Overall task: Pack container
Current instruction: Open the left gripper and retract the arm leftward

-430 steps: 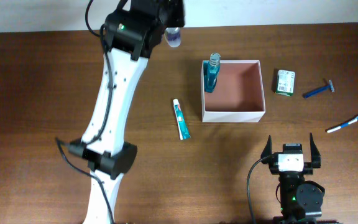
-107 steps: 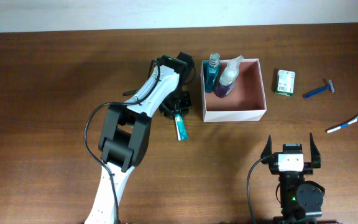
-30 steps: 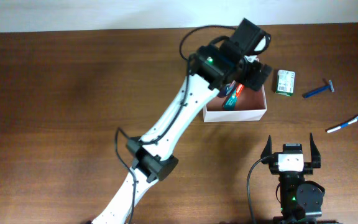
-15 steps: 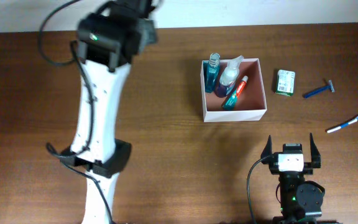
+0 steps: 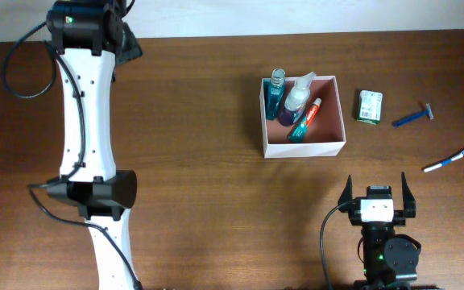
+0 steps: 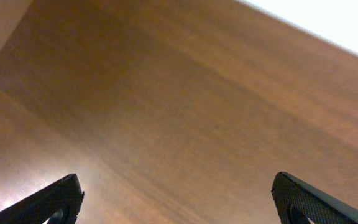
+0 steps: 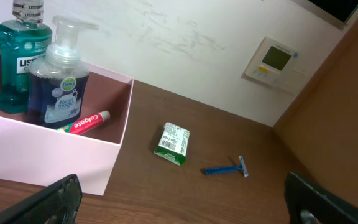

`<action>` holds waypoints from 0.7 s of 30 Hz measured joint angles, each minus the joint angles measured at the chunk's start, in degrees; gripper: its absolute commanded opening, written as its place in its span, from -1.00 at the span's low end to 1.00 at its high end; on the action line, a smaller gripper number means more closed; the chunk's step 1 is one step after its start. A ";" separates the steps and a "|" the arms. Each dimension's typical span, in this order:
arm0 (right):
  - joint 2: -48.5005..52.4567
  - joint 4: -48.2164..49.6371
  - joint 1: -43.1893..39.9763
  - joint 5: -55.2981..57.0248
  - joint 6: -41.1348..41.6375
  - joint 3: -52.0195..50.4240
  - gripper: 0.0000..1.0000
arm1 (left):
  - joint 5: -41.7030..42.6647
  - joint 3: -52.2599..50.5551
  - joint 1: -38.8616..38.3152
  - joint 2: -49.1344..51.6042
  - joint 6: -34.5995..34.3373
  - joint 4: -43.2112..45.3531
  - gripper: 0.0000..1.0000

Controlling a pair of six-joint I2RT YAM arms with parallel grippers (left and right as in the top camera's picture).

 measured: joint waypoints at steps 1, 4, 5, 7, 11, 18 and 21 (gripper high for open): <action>0.00 0.00 0.00 0.00 -0.02 0.00 0.98 | 0.02 -1.16 0.20 0.00 -0.15 -0.04 0.99; 0.00 0.00 0.00 0.00 -0.02 0.00 0.98 | 0.20 -4.39 0.33 0.02 -0.52 -0.04 0.99; 0.00 0.00 0.00 0.00 0.00 0.00 0.98 | 0.22 -5.46 0.31 0.02 -0.55 -0.07 0.99; 0.00 0.00 0.00 0.00 -0.02 0.00 0.99 | 0.24 -6.51 0.22 0.02 -0.55 -0.11 0.99; 0.00 0.00 0.00 0.00 0.00 0.00 0.97 | 0.22 -7.21 0.24 0.02 -0.55 0.07 0.99; 0.00 -0.09 0.00 -1.11 0.22 0.00 0.98 | 0.11 -7.26 0.22 0.02 -0.57 5.77 0.99; 0.00 -0.28 0.00 -2.51 0.35 0.00 0.98 | 0.11 -7.26 0.24 0.02 -0.57 5.99 0.99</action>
